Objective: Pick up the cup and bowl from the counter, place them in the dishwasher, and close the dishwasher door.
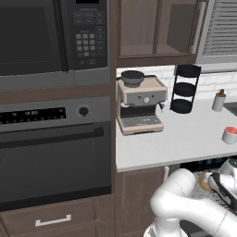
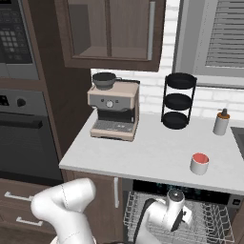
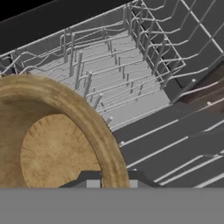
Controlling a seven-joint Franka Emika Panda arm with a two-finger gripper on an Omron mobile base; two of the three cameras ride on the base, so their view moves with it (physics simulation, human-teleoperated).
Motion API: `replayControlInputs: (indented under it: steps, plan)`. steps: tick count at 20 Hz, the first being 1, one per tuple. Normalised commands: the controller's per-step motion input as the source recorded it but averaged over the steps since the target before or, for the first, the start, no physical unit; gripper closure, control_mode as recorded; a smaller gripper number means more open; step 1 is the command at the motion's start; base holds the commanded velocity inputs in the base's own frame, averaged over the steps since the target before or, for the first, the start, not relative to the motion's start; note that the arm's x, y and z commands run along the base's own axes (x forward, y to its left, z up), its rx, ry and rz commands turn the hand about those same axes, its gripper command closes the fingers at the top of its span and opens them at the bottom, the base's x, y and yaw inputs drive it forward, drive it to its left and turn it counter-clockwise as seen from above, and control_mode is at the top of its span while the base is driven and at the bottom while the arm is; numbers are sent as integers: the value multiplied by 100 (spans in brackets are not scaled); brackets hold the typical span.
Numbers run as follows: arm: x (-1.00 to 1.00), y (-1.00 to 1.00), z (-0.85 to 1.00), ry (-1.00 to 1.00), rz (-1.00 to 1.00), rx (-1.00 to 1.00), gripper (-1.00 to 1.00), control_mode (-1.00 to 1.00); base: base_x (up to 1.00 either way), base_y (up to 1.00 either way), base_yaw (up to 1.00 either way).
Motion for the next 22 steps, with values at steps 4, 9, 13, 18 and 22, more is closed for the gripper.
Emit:
replayControlInputs:
  steps: [4,9,13,18,22]
  plan:
    - [10,-4,-46,0,0,0,100,-100,0,0,0]
    - [2,-8,-42,0,0,0,100,-100,0,0,0]
    - [0,-8,-42,0,0,-1,100,-100,0,0,0]
    - [0,-7,-38,0,0,-1,100,-100,0,0,0]
    - [0,-8,-27,0,0,0,100,-100,0,0,0]
